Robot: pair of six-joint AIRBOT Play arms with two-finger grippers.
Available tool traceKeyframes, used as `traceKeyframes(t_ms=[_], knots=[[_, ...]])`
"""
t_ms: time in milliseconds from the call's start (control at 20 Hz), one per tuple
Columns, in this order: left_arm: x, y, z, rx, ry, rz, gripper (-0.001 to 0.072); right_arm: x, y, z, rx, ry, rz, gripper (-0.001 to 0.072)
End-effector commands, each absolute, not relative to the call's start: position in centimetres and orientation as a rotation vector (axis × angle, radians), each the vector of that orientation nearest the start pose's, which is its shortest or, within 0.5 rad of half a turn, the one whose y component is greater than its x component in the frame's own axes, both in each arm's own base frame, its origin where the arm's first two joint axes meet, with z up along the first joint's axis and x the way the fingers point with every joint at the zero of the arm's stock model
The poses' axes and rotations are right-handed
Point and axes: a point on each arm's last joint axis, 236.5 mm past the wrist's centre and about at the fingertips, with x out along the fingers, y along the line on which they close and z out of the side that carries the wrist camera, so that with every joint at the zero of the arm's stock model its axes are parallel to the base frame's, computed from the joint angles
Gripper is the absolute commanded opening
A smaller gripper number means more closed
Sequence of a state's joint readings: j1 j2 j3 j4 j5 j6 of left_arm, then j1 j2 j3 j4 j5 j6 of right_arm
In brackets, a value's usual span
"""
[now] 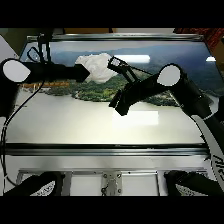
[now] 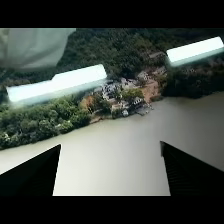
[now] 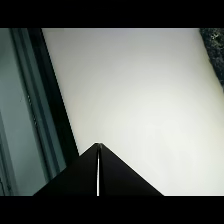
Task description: Fold the clothes and pants, and hang the long-sleeved shirts on hangers.
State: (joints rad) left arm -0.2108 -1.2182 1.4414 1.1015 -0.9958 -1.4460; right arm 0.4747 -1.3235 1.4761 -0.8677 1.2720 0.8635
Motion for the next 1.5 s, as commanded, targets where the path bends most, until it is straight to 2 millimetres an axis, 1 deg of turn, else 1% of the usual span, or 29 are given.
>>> traceKeyframes(t_ms=[0, 100, 200, 250, 300, 350, 450, 550, 650, 750, 850, 900, 950, 1000, 1050, 1100, 1150, 1200, 1250, 1300, 1350, 1400, 1450], knots=[[49.4, -17.4, 17.2, -0.228, 0.716, -0.451, 0.072, 30.5, 32.5, 15.4, -0.252, 0.815, 1.267, 0.0024], [53.7, -17.5, 13.2, -0.221, 0.752, -0.433, 0.072, 30.6, 32.5, 15.5, -0.249, 0.81, 1.264, 0.0024], [57.4, -18.3, 7.9, -0.21, 0.809, -0.432, 0.072, 30.6, 32.5, 15.5, -0.249, 0.81, 1.264, 0.0024], [59.0, -19.3, 5.0, -0.198, 0.83, -0.44, 0.072, 30.6, 32.5, 15.5, -0.249, 0.811, 1.265, 0.0024], [60.5, -19.6, 2.5, -0.199, 0.842, -0.432, 0.072, 30.6, 32.5, 15.5, -0.249, 0.812, 1.265, 0.0024], [61.8, -20.3, 0.3, -0.2, 0.847, -0.432, 0.072, 30.5, 32.5, 15.5, -0.249, 0.814, 1.266, 0.0024], [64.0, -20.8, -3.0, -0.204, 0.829, -0.416, 0.072, 30.5, 32.5, 15.5, -0.249, 0.814, 1.267, 0.0024], [65.4, -21.4, -4.6, -0.208, 0.783, -0.4, 0.072, 30.5, 32.5, 15.5, -0.249, 0.814, 1.266, 0.0024], [66.6, -21.2, -5.2, -0.218, 0.715, -0.361, 0.072, 30.5, 32.5, 15.5, -0.249, 0.814, 1.266, 0.0024], [66.9, -21.5, -5.4, -0.219, 0.682, -0.349, 0.072, 30.5, 32.6, 15.5, -0.244, 0.812, 1.27, 0.0024], [66.7, -22.2, -5.3, -0.218, 0.678, -0.358, 0.072, 30.0, 33.0, 16.0, -0.215, 0.809, 1.291, 0.0024], [66.5, -22.8, -5.2, -0.224, 0.682, -0.365, 0.0602, 29.9, 33.2, 16.1, -0.207, 0.808, 1.298, 0.0024], [66.1, -22.9, -4.9, -0.224, 0.698, -0.373, 0.0212, 30.3, 33.2, 16.1, -0.224, 0.786, 1.295, 0.0024], [65.6, -23.0, -4.3, -0.22, 0.716, -0.386, 0.0012, 30.8, 33.0, 16.2, -0.24, 0.77, 1.281, 0.0022], [65.4, -22.7, -2.7, -0.22, 0.712, -0.393, 0.0013, 31.4, 32.5, 16.3, -0.256, 0.756, 1.254, 0.0021], [65.2, -22.6, 0.0, -0.212, 0.686, -0.404, 0.0012, 32.7, 31.3, 16.9, -0.286, 0.728, 1.2, 0.0021], [65.2, -22.0, 3.5, -0.213, 0.64, -0.408, 0.0011, 34.3, 30.0, 18.0, -0.324, 0.68, 1.135, 0.002], [64.8, -21.4, 8.4, -0.211, 0.571, -0.414, 0.0011, 36.1, 28.1, 19.9, -0.362, 0.619, 1.044, 0.0021], [64.0, -21.2, 13.6, -0.208, 0.494, -0.427, 0.0011, 38.0, 25.9, 22.2, -0.368, 0.558, 0.928, 0.0021], [62.4, -20.9, 19.8, -0.192, 0.399, -0.445, 0.0011, 39.7, 23.5, 25.3, -0.347, 0.481, 0.796, 0.002], [60.3, -20.9, 25.5, -0.172, 0.308, -0.466, 0.0011, 41.0, 21.1, 28.4, -0.309, 0.403, 0.68, 0.002], [57.3, -20.9, 31.2, -0.149, 0.218, -0.492, 0.0011, 41.6, 18.7, 31.7, -0.26, 0.319, 0.575, 0.002], [54.2, -21.2, 35.7, -0.133, 0.15, -0.521, 0.0011, 41.6, 16.6, 34.5, -0.218, 0.246, 0.498, 0.0021]])
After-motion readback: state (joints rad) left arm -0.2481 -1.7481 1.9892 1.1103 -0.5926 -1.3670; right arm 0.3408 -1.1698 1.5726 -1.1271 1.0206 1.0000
